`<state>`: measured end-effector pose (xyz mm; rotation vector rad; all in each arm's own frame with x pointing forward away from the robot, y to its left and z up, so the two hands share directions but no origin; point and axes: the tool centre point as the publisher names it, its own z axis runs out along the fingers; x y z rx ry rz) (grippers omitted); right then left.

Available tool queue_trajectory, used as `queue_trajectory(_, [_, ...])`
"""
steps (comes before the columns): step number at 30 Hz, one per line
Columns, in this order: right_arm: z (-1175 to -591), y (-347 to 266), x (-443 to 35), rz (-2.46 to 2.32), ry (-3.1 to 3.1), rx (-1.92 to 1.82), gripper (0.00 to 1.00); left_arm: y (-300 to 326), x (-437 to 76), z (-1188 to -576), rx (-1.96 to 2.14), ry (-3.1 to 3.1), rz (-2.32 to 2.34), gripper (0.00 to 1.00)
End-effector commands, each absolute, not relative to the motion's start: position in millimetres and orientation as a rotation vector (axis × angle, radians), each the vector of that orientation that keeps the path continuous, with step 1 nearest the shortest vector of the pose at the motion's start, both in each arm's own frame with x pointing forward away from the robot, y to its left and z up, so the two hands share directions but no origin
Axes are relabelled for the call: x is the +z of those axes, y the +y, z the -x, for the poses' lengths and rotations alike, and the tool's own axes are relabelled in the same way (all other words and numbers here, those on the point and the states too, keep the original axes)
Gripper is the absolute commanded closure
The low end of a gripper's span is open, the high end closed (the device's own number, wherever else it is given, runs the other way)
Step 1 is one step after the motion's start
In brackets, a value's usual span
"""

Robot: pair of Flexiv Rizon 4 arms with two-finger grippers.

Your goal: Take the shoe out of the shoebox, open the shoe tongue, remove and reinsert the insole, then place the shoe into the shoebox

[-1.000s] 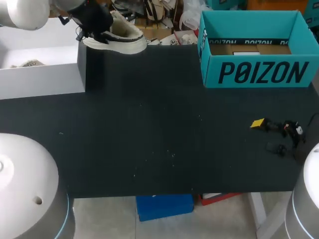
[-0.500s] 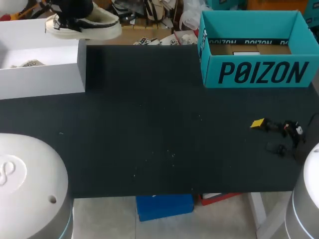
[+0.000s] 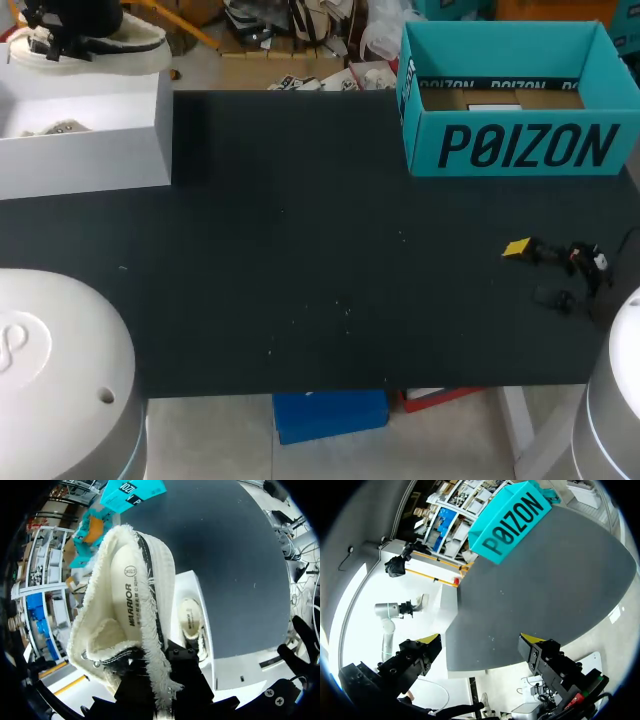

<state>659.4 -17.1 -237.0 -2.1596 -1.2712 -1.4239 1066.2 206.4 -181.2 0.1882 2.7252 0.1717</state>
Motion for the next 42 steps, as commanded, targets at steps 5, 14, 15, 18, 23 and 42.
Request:
queue_trajectory(5, [-658, -17, -236, 2.161, -1.269, -1.427, 0.0, 259, -176, -1076, 0.258, 2.718, -0.057, 1.0])
queue_trajectory(14, [-658, -17, -236, 2.161, -1.269, -1.427, 0.0, 301, -207, -1095, 0.32, 2.768, 0.041, 1.0])
queue_trajectory(15, [-658, -17, -236, 2.161, -1.269, -1.427, 0.0, 304, -211, -1098, 0.324, 2.771, 0.044, 1.0])
queue_trajectory(18, [-658, -17, -236, 2.161, -1.269, -1.427, 0.0, 312, -226, -1110, 0.331, 2.787, 0.055, 1.0])
queue_trajectory(23, [-658, -17, -236, 2.161, -1.269, -1.427, 0.0, 319, -247, -1129, 0.351, 2.815, 0.066, 1.0])
queue_trajectory(42, [-658, -17, -236, 2.161, -1.269, -1.427, 0.0, 298, -338, -1211, 0.404, 2.888, 0.085, 1.0])
